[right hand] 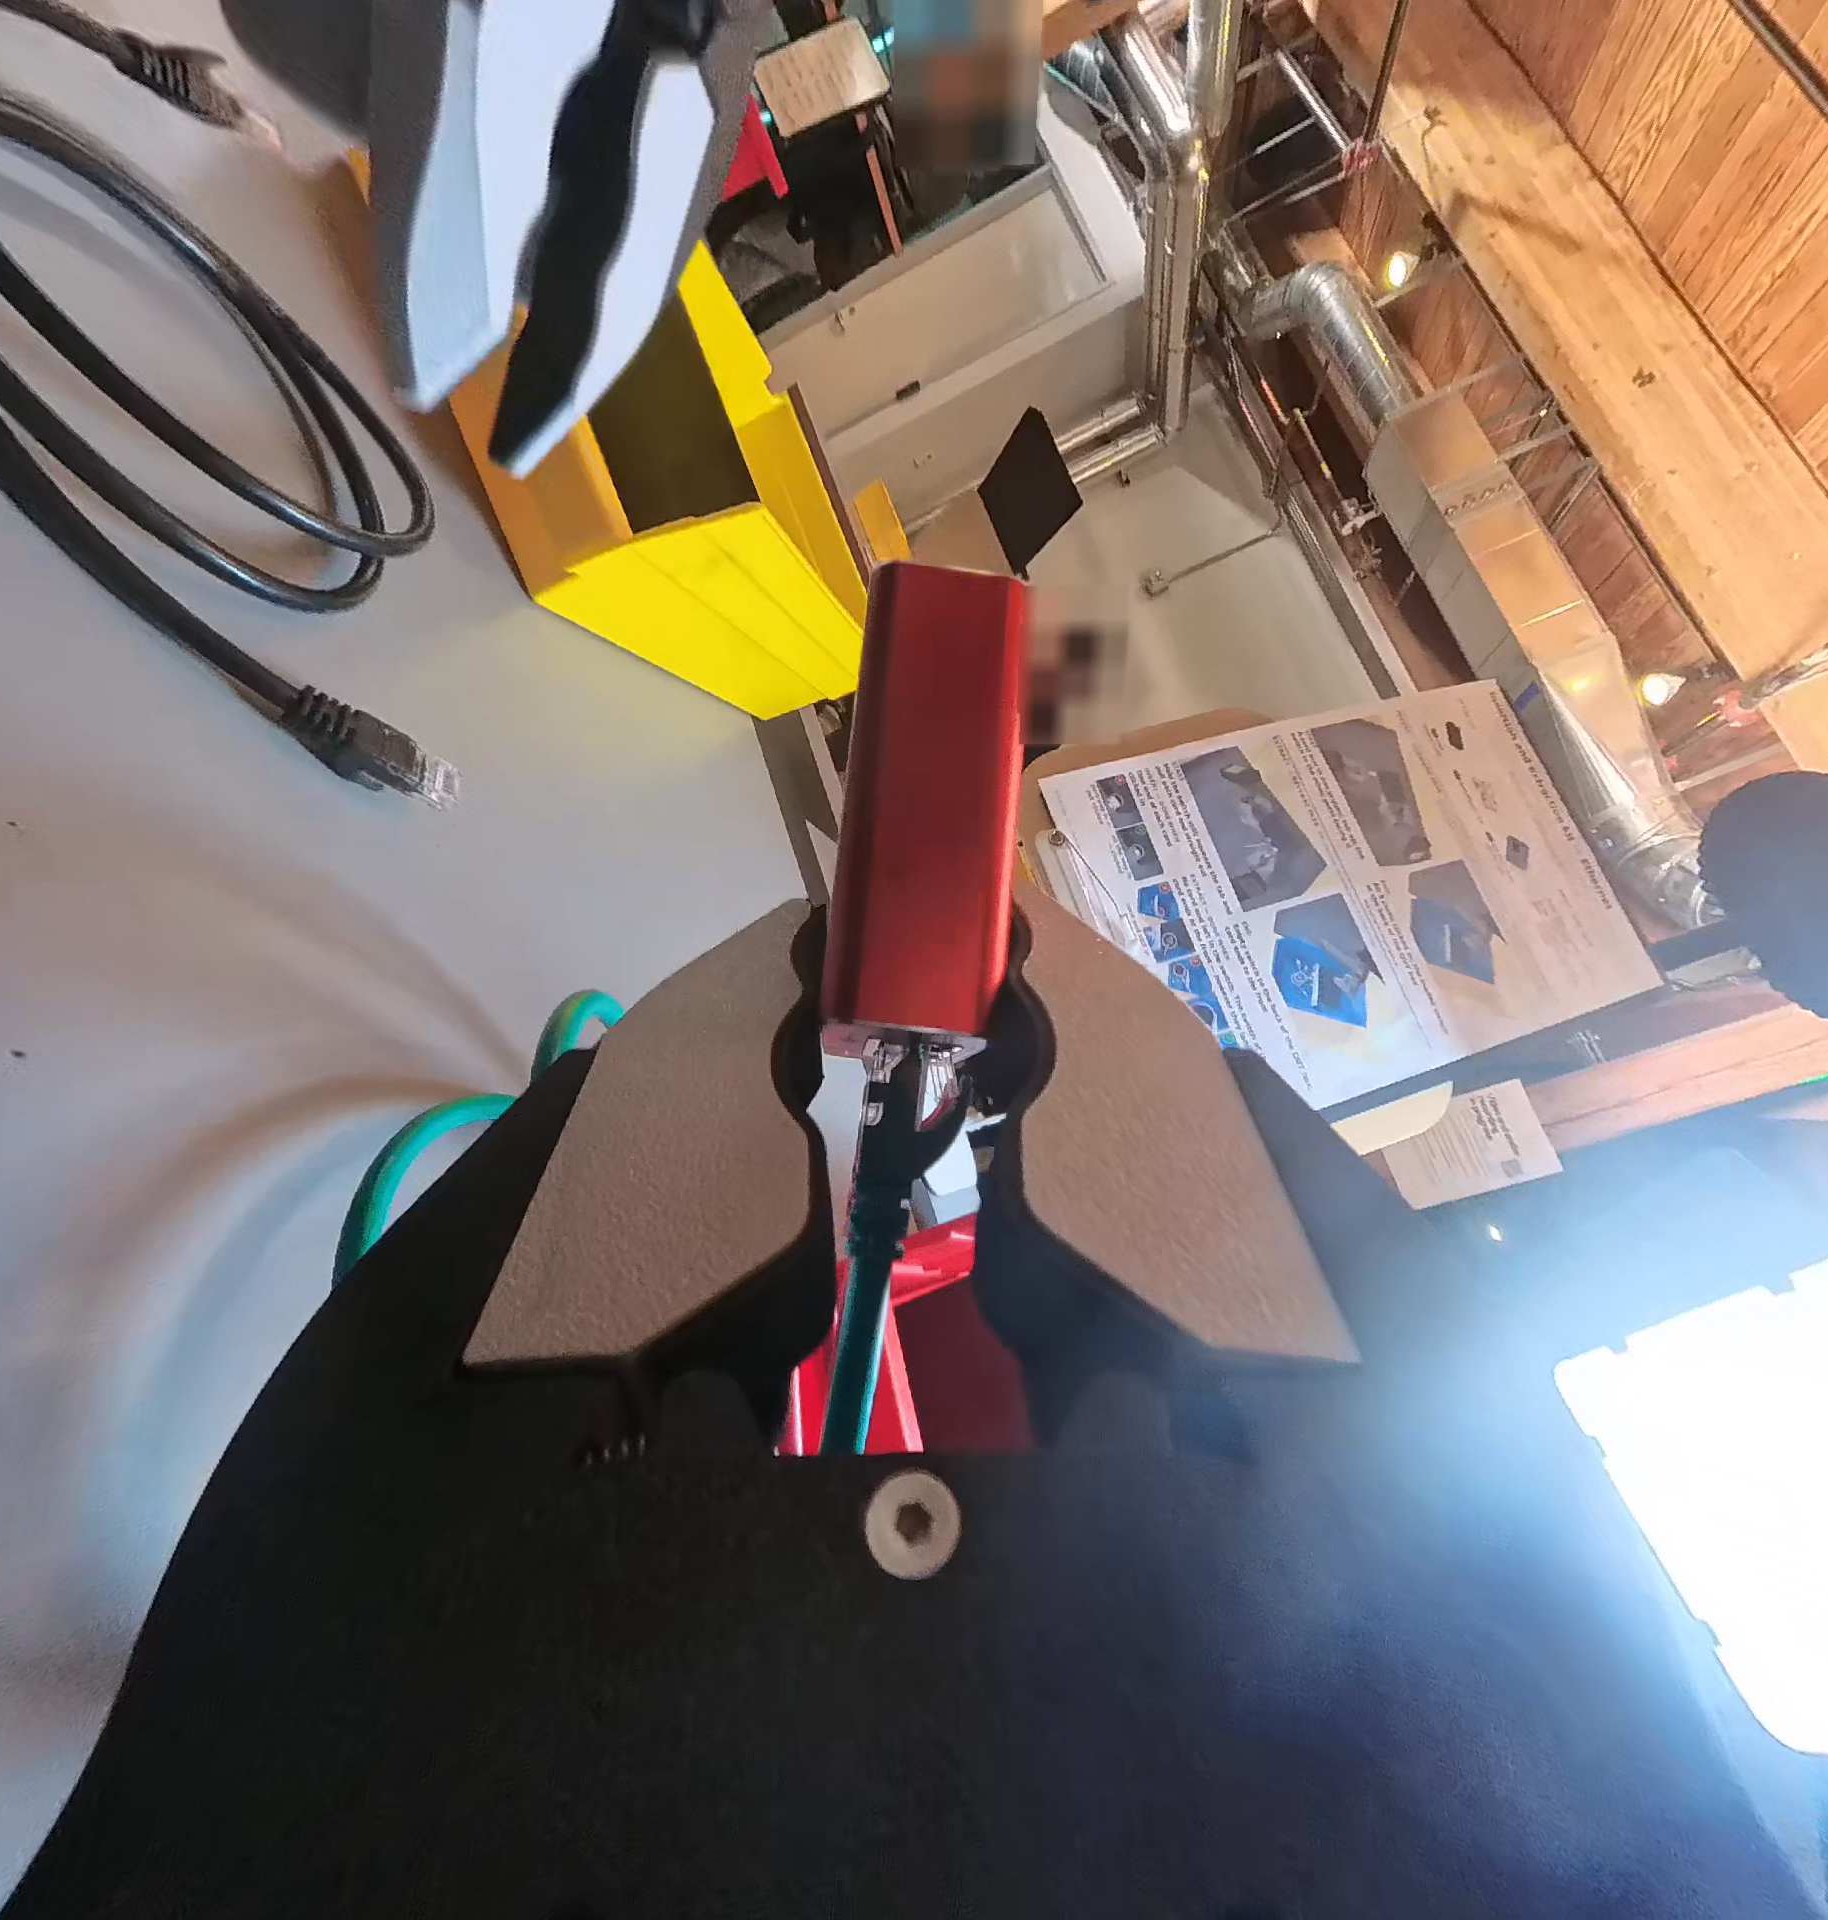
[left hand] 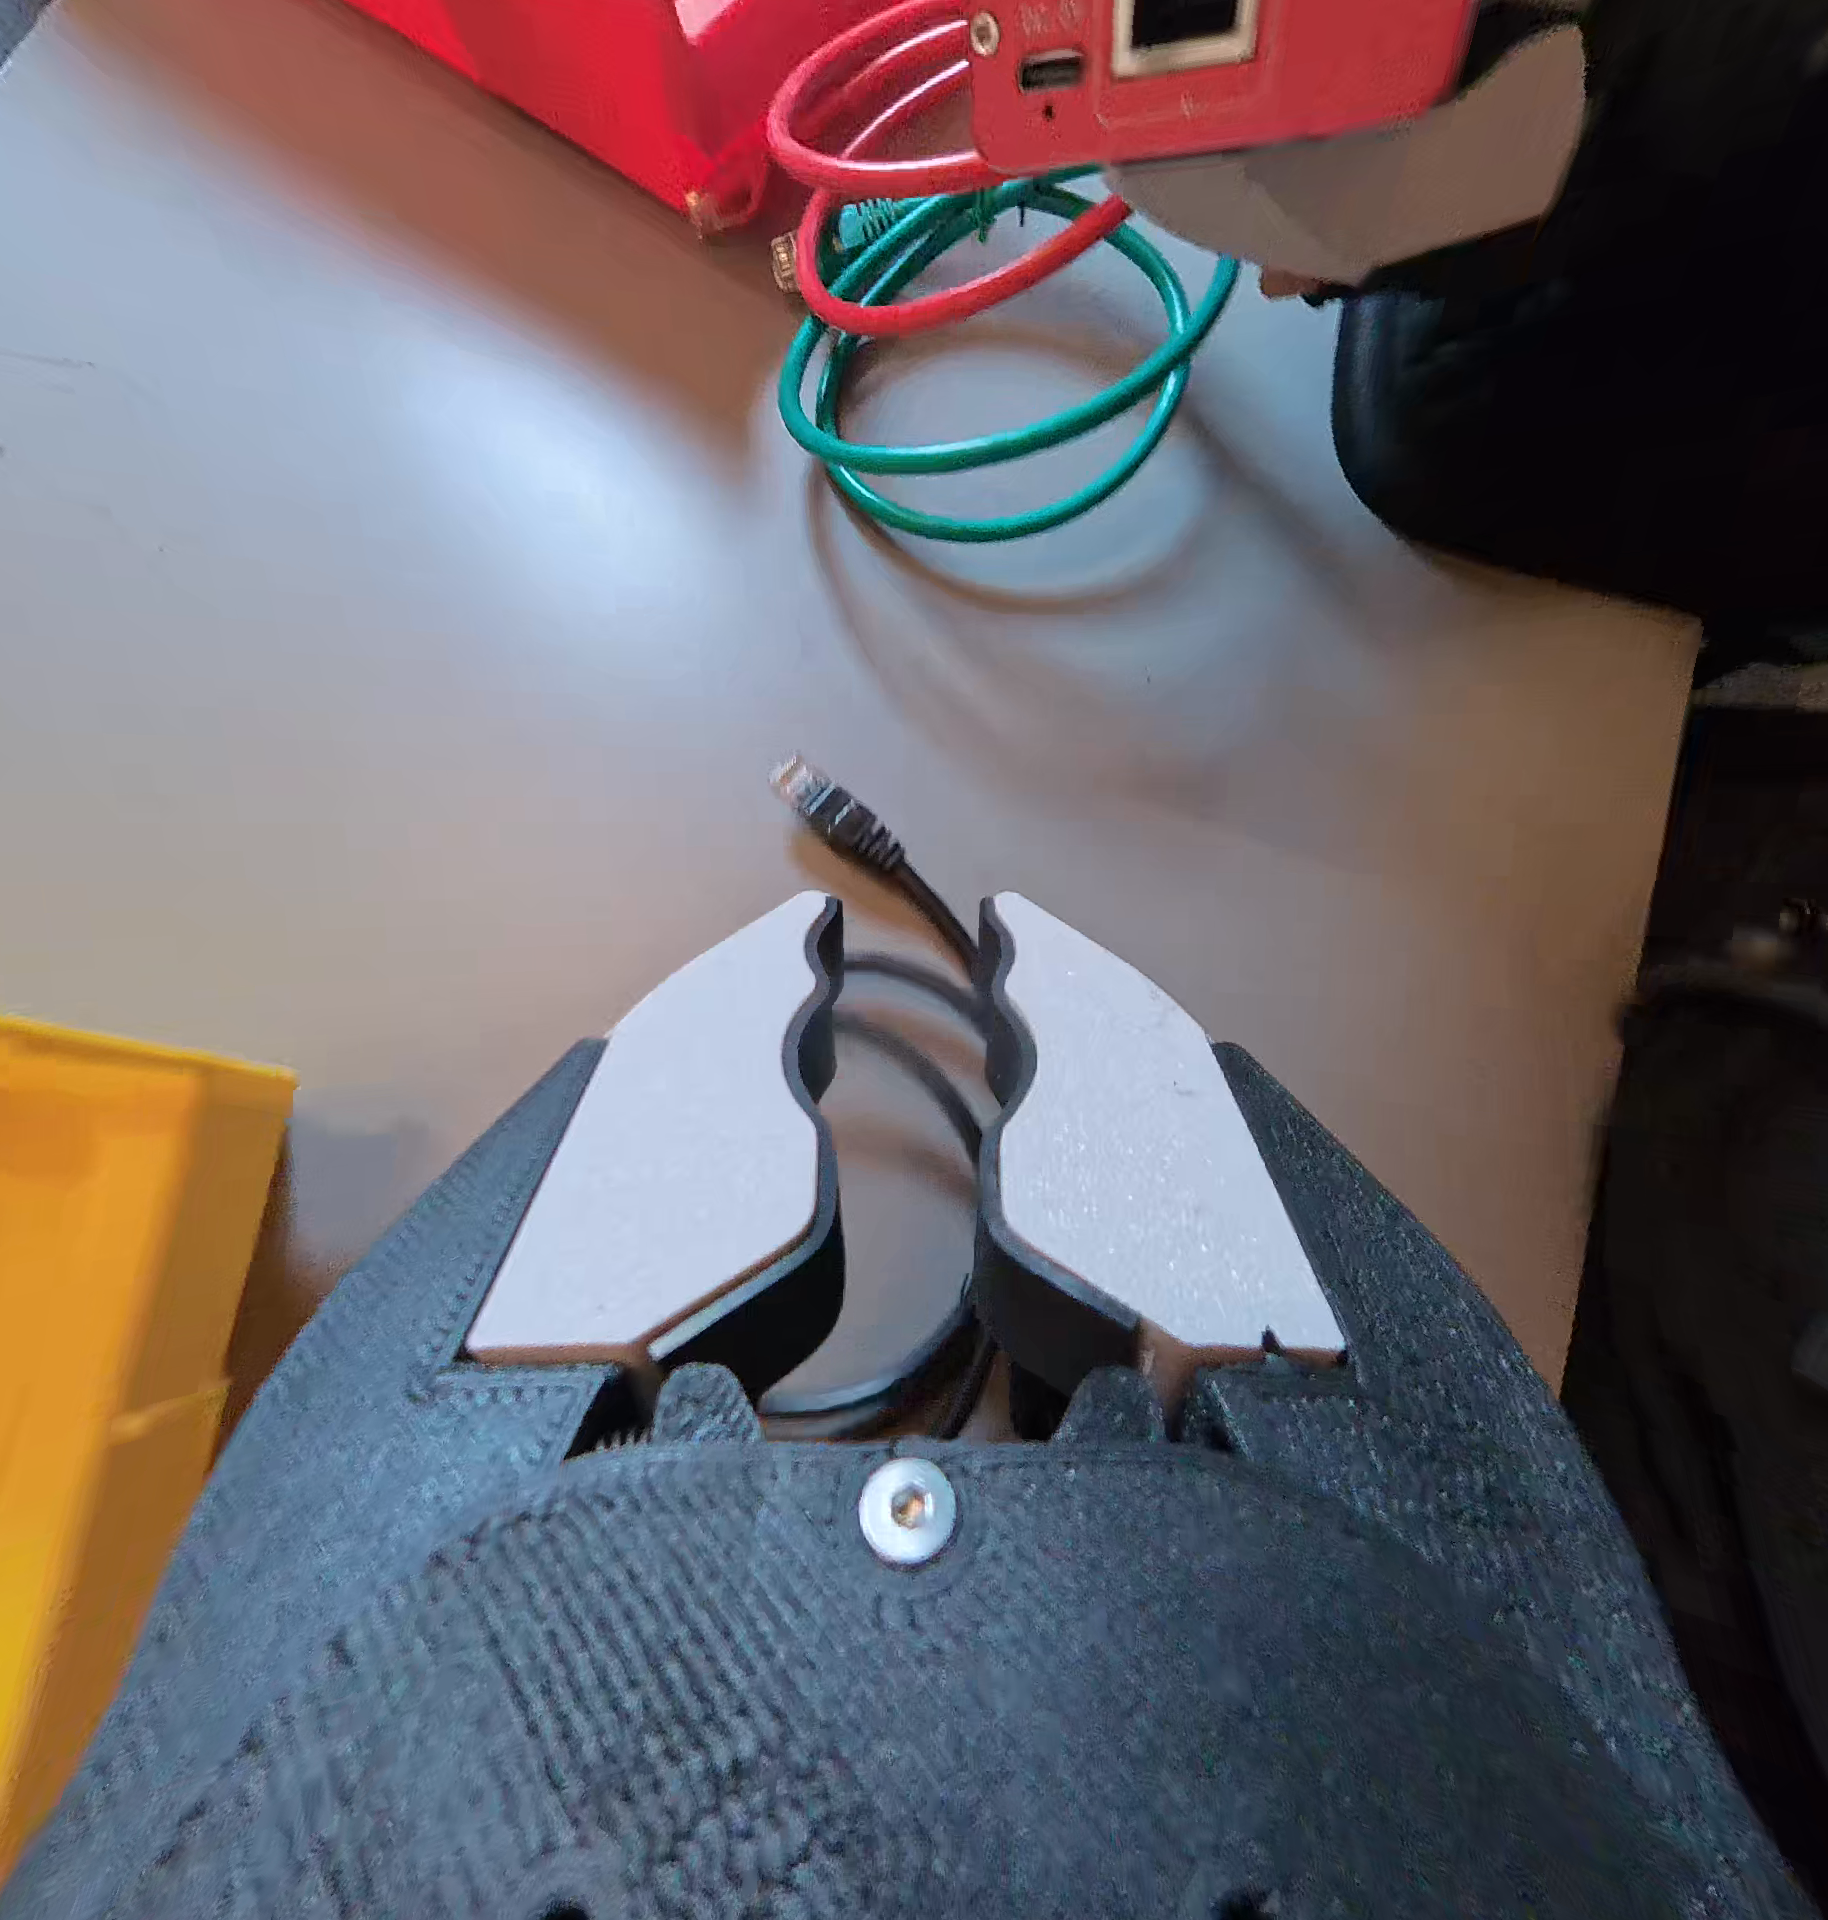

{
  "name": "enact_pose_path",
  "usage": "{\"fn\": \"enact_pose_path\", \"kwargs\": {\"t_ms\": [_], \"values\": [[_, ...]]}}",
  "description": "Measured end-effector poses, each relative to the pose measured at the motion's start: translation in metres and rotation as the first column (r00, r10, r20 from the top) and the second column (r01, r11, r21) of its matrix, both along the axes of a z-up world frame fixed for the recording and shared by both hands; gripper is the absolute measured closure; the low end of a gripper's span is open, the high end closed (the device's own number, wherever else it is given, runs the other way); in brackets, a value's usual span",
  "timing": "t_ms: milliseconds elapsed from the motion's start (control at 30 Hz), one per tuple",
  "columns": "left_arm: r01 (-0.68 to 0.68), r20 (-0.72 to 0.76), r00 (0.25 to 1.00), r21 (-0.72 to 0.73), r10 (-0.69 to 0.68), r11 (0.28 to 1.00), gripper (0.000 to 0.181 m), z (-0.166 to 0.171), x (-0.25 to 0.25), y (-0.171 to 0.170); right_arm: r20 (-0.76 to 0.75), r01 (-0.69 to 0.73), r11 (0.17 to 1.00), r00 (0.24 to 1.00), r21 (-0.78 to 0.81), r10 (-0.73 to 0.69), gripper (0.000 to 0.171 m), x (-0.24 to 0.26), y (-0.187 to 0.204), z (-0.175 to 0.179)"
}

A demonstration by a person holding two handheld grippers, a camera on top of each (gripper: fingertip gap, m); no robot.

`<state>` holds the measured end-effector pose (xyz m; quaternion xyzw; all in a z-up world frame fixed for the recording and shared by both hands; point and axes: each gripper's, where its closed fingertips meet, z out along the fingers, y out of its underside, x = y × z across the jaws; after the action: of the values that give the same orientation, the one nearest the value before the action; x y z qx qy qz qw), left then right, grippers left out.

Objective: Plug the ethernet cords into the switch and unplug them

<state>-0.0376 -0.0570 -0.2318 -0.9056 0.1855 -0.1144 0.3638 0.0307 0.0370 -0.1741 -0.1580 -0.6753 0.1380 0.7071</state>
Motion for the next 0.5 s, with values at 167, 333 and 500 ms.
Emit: {"fn": "enact_pose_path", "kwargs": {"t_ms": [167,333,500], "values": [[-0.079,-0.170,0.984,-0.137,0.055,0.988,0.151,-0.054,0.008,0.025,0.004,0.009,1.000,1.000,-0.001,-0.009,0.143,0.001,0.001,-0.001],[-0.094,-0.173,0.983,-0.154,0.067,0.984,0.152,-0.054,-0.003,0.023,0.005,-0.002,1.000,1.000,-0.016,0.002,0.144,0.002,0.000,-0.001],[-0.093,-0.198,0.978,-0.147,0.063,0.985,0.152,-0.031,-0.017,-0.004,0.003,0.003,1.000,1.000,-0.016,-0.003,0.143,0.003,0.001,0.000]]}}
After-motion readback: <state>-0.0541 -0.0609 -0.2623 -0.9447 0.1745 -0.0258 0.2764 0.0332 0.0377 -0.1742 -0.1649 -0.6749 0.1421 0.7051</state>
